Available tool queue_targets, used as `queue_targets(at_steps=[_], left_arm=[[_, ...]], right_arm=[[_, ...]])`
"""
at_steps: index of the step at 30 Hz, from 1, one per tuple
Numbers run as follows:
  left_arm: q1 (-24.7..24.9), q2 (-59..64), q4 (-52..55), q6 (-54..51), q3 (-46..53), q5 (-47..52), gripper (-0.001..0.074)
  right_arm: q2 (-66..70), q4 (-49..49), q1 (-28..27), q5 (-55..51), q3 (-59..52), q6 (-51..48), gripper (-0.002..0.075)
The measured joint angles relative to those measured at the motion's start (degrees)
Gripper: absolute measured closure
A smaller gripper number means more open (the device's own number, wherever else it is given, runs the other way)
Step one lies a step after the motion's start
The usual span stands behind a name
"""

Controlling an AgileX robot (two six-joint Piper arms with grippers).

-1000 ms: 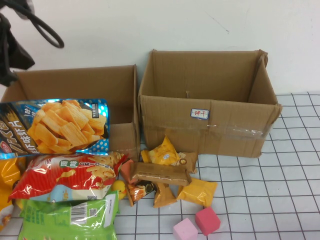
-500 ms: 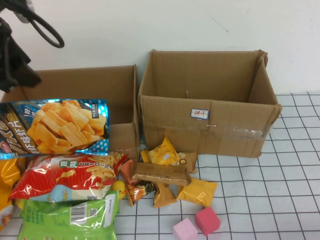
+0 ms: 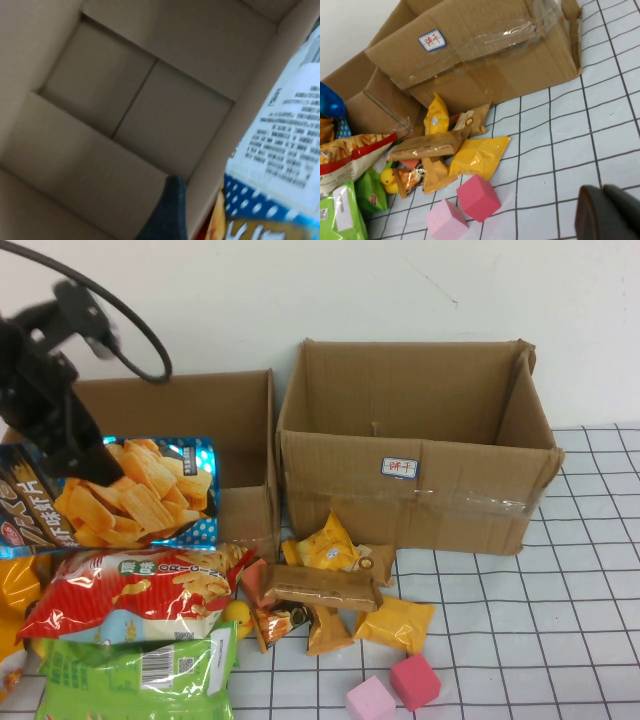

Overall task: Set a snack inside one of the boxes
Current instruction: Pick up the potato chip, then place the potato chip in the potato chip box

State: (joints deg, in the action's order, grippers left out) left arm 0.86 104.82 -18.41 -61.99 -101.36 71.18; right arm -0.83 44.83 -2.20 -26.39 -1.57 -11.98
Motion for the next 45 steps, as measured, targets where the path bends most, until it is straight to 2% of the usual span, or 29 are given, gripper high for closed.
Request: queue_targets(at_steps=[7,10,12,17,18,27,37,45], left_arm=[[2.33,3.62,0.1,-2.72,0.0,0.0,0.0097],[3.3,4.36,0.1,-3.46,0.0,0.3,0.0157],[3.87,4.57,0.1,-3.71,0.0,0.64,0.0237],[4.38,4.71,-0.01,-4.04,0.0,1.38,0.0556],[4.38,4.71,-0.01,-4.04,0.0,1.4,0.0581],[4.38,2.46,-0.53,-1.86,0.0,1.37,0.0581],[4.38,-10.02,-1.01,-0.74,0.0,-0.13,0.0581],[4.38,-11.95,-0.24,3.54,0.0,-12.8,0.0581]], right_arm=[[0.0,0.23,0.0,0.0,0.0,-0.79,0.0727],[0.0,0.34,0.0,0.0,0.0,-1.02,0.0727],[0.0,0.44,0.0,0.0,0.0,-1.13,0.0727],[0.0,0.47,0.0,0.0,0.0,-1.22,0.0727],[0.0,0.47,0.0,0.0,0.0,-1.35,0.0727],[0.0,0.58,0.0,0.0,0.0,-1.35,0.0727],[0.0,0.6,0.0,-0.07,0.0,-1.35,0.0727],[0.0,0.6,0.0,-0.07,0.0,-1.35,0.0727]])
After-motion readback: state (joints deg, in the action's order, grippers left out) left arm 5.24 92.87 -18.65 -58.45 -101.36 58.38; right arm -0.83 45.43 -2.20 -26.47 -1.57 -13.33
